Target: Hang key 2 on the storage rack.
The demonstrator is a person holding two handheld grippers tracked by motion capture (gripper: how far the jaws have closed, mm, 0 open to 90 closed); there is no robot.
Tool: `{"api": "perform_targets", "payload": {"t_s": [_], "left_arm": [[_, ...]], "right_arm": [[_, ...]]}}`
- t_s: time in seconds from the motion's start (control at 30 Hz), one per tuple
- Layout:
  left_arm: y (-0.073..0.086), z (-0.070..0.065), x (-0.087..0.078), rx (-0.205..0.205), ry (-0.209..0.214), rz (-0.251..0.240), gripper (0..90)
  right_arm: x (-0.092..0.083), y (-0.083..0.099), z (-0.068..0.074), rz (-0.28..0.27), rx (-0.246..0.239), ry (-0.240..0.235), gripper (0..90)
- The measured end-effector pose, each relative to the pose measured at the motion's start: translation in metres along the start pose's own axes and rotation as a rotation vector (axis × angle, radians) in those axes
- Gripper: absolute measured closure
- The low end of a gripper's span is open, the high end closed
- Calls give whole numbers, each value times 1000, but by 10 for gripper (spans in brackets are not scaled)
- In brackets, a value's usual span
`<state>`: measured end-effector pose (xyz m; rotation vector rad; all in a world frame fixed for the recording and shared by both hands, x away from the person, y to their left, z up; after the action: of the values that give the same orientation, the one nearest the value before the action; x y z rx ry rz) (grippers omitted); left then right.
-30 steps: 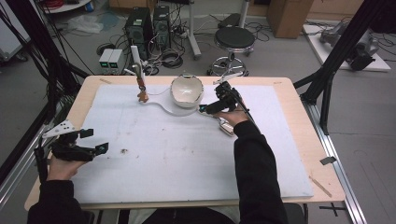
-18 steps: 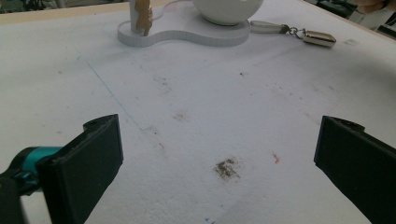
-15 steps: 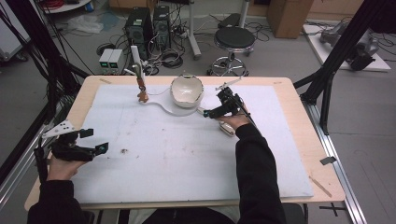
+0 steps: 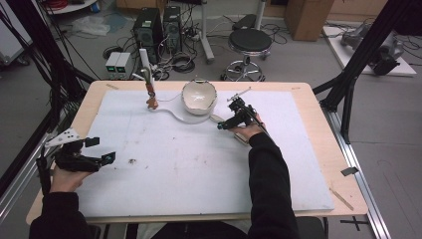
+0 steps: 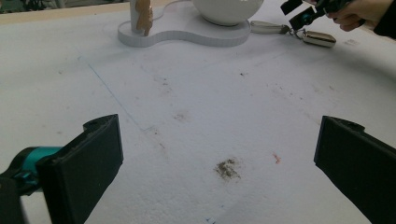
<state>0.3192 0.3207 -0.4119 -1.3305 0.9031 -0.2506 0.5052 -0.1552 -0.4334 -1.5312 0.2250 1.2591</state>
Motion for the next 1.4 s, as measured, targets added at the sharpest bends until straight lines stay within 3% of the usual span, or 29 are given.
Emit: {"api": "perform_targets", "payload": {"t_s": [0.2, 0.23, 0.43, 0.57, 0.93, 1.23, 1.4], "left_arm": [[0, 1, 1, 1, -1, 1, 17], [1, 1, 2, 2, 3, 3, 17], [0, -1, 3, 1, 22, 6, 17], [1, 0, 3, 3, 20, 9, 17], [1, -1, 5, 4, 19, 18, 17], [1, 0, 5, 1, 16, 14, 17], [1, 0, 4, 2, 16, 10, 17]], "right_arm": [[11, 2, 0, 23, -4, 12, 84], [12, 2, 0, 29, -9, 10, 148], [15, 1, -1, 23, 11, 6, 327], [15, 1, -2, 30, -17, 13, 504], [17, 0, 3, 27, -64, 42, 807], [12, 2, -4, 33, -25, 16, 830], [-2, 0, -9, -6, 16, -3, 829]]}}
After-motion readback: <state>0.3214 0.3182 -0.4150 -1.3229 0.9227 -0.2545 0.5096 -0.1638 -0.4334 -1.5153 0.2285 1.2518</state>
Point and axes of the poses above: each handheld gripper's, and its own axes: x roughly forward along the jaws, y roughly out of its underside, z roughly to its left, the point moved 2 cm from there along x, roughly forward along the jaws, and after that the axes turned 9 degrees about x, right-handed, at the moved point
